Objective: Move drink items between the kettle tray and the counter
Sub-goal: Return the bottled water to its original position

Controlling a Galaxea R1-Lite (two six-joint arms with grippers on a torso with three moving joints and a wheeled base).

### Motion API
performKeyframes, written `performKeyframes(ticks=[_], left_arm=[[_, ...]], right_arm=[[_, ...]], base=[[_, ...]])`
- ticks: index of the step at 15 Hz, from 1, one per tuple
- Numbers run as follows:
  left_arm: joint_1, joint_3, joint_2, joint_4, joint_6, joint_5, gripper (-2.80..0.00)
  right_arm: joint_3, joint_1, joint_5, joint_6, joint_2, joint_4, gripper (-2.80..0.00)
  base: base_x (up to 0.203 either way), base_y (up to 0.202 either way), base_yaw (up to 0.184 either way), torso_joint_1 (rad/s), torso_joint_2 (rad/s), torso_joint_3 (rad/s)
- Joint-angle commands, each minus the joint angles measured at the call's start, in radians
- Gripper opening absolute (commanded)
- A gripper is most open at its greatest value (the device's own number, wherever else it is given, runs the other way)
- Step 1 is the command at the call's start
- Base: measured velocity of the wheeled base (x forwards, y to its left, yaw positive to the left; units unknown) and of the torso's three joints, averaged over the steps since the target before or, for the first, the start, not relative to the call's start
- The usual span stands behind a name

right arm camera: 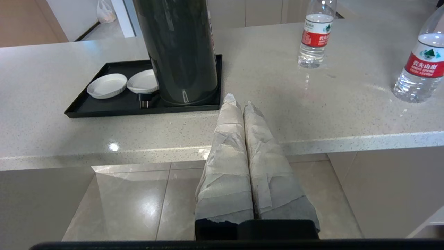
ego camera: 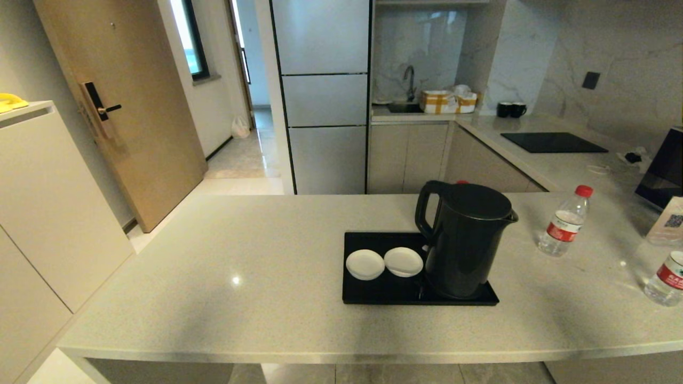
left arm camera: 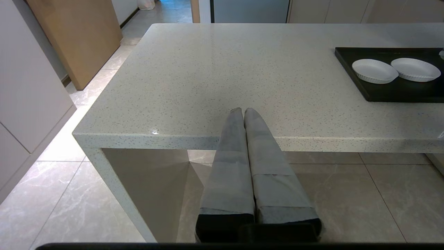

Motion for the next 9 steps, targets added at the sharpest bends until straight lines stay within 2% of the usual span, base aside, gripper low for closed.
performKeyframes(ticks=[1,9], left_arm=[[0.000,0.000,0.000,0.001,0.000,0.000,-2.80],[0.000,0.000,0.000,0.001,0.000,0.000,-2.80]], right_arm=[[0.003,0.000,0.001,-0.001,0.003,-0.010,-2.80],[0.003,-0.001,0.001,0.001,0.004,-0.010,-2.80]], base=[[0.000,0.000,0.000,0.000,0.00,0.000],[0.000,0.000,0.000,0.000,0.00,0.000]])
